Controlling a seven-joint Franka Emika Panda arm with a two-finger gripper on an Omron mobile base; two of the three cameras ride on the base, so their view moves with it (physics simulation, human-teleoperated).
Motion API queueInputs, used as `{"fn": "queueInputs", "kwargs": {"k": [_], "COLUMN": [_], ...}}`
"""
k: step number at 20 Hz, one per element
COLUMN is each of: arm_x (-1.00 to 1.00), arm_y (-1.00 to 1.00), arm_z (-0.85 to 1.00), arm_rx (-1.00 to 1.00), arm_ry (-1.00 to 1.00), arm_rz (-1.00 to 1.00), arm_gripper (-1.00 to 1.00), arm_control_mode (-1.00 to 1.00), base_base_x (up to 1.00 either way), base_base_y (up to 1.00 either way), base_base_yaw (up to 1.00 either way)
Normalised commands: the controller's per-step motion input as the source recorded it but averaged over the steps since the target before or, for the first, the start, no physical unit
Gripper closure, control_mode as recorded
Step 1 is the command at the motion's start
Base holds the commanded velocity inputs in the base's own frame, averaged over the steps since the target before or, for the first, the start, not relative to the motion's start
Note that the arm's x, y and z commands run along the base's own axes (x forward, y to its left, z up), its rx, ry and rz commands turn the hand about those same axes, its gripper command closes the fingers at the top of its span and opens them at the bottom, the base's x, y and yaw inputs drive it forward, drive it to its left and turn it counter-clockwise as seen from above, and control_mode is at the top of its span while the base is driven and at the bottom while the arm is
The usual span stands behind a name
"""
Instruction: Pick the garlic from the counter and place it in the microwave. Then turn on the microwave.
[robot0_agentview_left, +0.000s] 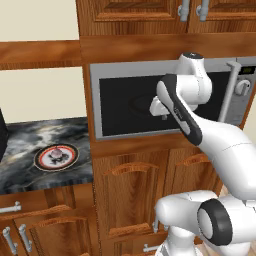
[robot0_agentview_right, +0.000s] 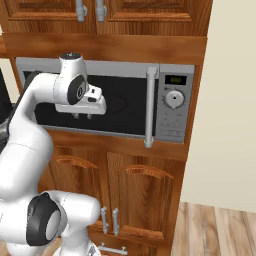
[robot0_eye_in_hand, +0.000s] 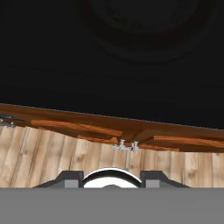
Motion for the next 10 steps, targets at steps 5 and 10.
{"fn": "queueInputs", "kwargs": {"k": [5,10], "arm_x": [-0.29,-0.36], "arm_y": [-0.24,-0.47], "arm_z": [0.01,0.03], "arm_rx": [0.00,0.00], "arm_ry": [-0.11,-0.29], "arm_rz": [0.00,0.00], "arm_gripper": [-1.00,-1.00], "arm_control_mode": [-1.00,-1.00], "base_base_x": [0.00,0.00], "base_base_y": [0.00,0.00], "base_base_yaw": [0.00,0.00]}}
